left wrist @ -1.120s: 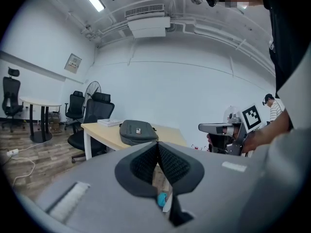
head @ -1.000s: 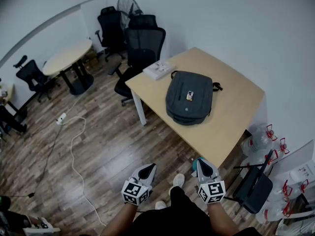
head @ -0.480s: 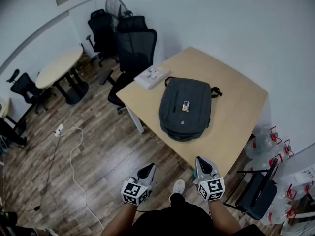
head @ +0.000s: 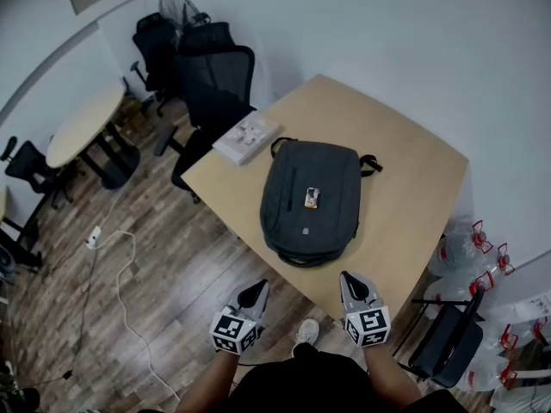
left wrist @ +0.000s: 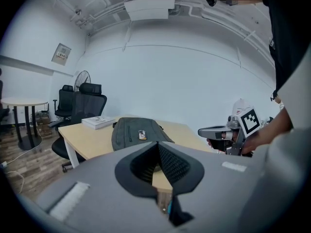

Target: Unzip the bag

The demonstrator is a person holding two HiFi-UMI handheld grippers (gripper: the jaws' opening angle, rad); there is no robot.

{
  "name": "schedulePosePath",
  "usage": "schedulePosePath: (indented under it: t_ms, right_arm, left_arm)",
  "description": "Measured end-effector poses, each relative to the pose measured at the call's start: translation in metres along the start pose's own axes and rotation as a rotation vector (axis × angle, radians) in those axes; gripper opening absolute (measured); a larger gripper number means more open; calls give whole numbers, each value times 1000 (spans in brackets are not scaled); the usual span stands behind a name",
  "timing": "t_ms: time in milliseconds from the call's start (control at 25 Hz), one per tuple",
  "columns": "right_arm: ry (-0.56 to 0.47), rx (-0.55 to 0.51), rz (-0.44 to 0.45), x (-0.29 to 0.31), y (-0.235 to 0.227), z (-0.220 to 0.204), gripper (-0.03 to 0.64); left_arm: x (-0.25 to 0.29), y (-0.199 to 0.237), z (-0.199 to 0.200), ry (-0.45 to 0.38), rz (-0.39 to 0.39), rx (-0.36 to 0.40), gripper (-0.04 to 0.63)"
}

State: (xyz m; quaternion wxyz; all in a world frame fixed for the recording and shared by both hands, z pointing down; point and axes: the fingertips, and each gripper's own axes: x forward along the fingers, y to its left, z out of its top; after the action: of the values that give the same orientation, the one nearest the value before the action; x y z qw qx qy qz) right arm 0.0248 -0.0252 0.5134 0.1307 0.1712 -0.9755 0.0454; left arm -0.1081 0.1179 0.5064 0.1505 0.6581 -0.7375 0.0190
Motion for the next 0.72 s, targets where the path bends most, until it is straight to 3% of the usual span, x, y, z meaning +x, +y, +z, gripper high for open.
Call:
schedulePosePath:
  t_ms: [720]
  right_arm:
    - [134, 35, -91, 47, -76, -33, 5]
  left_arm:
    - [83, 18, 18, 53, -73, 35, 17]
